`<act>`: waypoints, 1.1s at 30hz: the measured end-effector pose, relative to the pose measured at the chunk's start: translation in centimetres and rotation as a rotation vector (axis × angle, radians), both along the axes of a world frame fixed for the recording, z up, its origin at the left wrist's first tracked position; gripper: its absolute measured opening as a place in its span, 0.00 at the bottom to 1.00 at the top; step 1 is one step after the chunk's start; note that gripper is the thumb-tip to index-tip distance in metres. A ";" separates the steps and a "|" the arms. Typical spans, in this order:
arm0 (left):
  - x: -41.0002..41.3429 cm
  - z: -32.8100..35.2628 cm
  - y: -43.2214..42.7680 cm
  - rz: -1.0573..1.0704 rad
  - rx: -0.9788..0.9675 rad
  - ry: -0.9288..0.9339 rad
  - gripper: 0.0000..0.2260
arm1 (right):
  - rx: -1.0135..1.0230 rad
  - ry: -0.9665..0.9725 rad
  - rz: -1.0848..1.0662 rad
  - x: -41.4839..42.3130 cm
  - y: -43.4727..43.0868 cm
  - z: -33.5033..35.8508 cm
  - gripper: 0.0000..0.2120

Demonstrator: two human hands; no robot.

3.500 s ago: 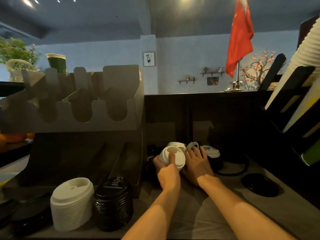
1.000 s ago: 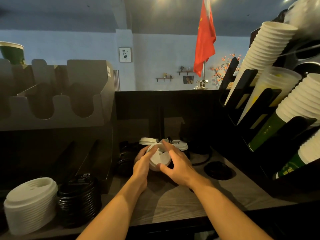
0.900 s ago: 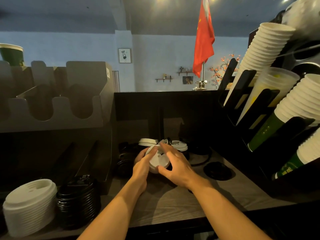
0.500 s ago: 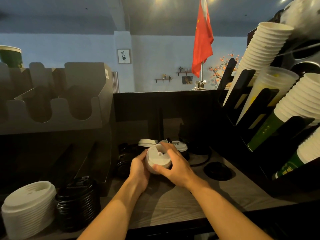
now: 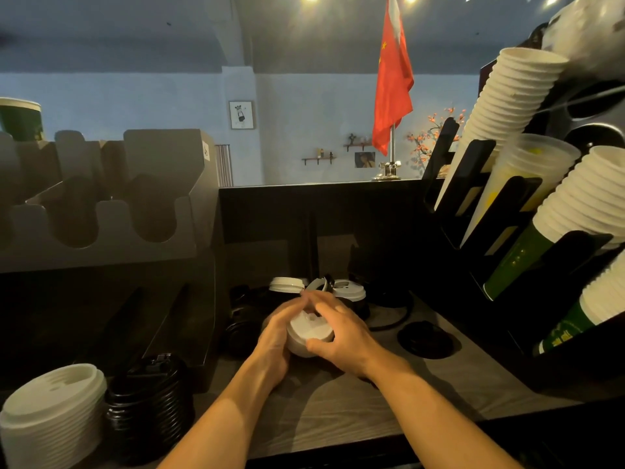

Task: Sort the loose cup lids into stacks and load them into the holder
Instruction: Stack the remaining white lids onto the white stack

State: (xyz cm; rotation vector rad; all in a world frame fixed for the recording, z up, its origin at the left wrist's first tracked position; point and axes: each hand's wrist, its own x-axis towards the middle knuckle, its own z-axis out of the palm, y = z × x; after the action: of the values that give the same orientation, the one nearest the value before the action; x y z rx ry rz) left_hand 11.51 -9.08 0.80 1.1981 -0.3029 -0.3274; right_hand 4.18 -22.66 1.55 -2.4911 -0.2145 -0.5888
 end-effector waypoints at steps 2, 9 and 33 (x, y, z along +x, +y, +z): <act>-0.3 0.3 0.1 0.007 -0.006 -0.017 0.29 | 0.185 0.031 0.080 0.0 0.4 -0.2 0.38; -0.7 0.5 0.0 0.003 -0.084 0.016 0.20 | 0.531 -0.014 -0.036 0.5 0.8 -0.4 0.15; 0.1 -0.4 -1.5 0.263 0.001 0.072 0.16 | -0.382 0.099 -0.563 5.5 -5.5 -1.6 0.27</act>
State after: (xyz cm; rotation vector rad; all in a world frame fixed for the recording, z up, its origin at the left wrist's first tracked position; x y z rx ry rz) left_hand 11.57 -10.57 0.43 1.2076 -0.0801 -0.1409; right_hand 9.71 -28.13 0.00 -2.9552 0.4729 -0.6906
